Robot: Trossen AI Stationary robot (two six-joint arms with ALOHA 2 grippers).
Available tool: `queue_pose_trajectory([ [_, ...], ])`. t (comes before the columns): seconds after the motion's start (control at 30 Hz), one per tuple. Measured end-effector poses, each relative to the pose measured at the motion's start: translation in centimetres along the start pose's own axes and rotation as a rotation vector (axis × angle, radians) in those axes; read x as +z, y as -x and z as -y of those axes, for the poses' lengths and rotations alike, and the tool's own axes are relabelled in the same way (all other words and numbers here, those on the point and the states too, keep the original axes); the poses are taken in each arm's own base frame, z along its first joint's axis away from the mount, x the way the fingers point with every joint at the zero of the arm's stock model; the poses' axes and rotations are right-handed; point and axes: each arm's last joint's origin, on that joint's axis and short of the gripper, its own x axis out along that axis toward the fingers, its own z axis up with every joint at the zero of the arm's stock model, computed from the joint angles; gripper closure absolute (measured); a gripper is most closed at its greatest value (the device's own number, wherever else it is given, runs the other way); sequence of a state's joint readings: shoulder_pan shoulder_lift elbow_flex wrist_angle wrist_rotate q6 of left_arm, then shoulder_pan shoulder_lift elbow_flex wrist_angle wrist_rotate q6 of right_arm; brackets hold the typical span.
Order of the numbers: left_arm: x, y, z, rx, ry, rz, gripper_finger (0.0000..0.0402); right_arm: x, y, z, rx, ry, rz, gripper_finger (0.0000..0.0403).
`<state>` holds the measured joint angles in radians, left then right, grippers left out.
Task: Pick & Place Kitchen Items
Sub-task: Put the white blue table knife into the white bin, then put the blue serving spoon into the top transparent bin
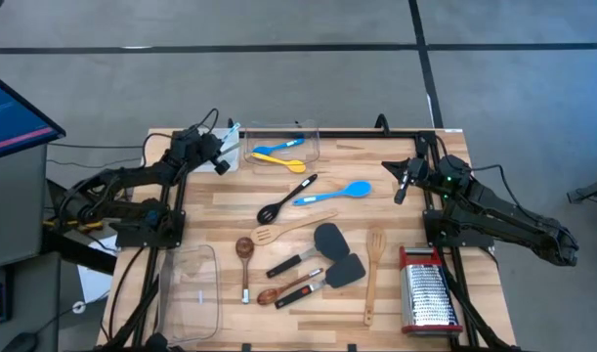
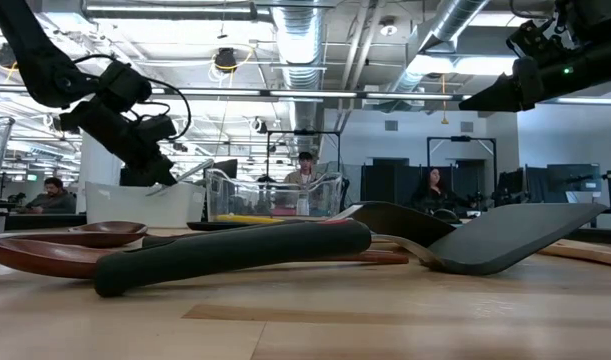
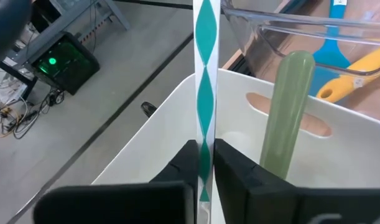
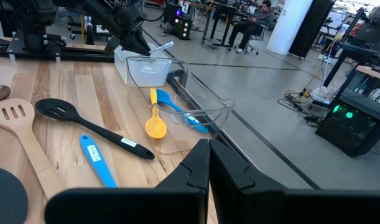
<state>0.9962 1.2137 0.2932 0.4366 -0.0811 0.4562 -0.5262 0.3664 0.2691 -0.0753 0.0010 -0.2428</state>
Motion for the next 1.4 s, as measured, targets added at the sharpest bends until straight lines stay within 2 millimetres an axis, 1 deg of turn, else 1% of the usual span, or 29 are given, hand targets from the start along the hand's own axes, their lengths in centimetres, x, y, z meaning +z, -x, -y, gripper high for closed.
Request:
queue_pose_trajectory([
  [0.2, 0.0, 0.0, 0.0, 0.000, 0.028, 0.000, 0.0342, 0.0, 0.0, 0.0, 0.000, 0.000, 0.000, 0.0401],
  [0.33, 0.0, 0.0, 0.0, 0.000, 0.051, 0.001, 0.0328, 0.0, 0.0, 0.0, 0.000, 0.000, 0.000, 0.0401],
  [0.53, 0.2, 0.0, 0.3, -0.010, 0.047, 0.011, 0.0329, 0.0, 0.0, 0.0, 0.000, 0.003, 0.000, 0.0401],
  [0.67, 1.0, 0.5, 0.9, -0.030, 0.030, 0.064, 0.0337, 0.0, 0.0, 0.0, 0.000, 0.003, 0.000, 0.0401],
  [0.87, 3.2, 2.6, 1.2, -0.034, 0.018, 0.219, 0.0349, 0.0, 0.0, 0.0, 0.000, 0.003, 0.000, 0.0401],
  [1.1, 5.2, 5.7, 0.8, -0.014, 0.041, 0.413, 0.0355, 0.0, 0.0, 0.0, 0.000, 0.002, 0.000, 0.0401],
  [1.27, 6.1, 7.6, 0.8, -0.062, 0.217, 0.520, 0.0357, 0.0, 0.0, 0.0, 0.000, 0.002, 0.000, 0.0401],
  [1.33, 6.4, 8.0, 1.1, -0.121, 0.304, 0.549, 0.0359, 0.0, 0.0, 0.0, 0.000, 0.002, 0.000, 0.0401],
  [1.4, 6.6, 8.4, 1.6, -0.219, 0.375, 0.574, 0.0362, 0.0, 0.0, 0.0, 0.000, 0.002, 0.000, 0.0401],
])
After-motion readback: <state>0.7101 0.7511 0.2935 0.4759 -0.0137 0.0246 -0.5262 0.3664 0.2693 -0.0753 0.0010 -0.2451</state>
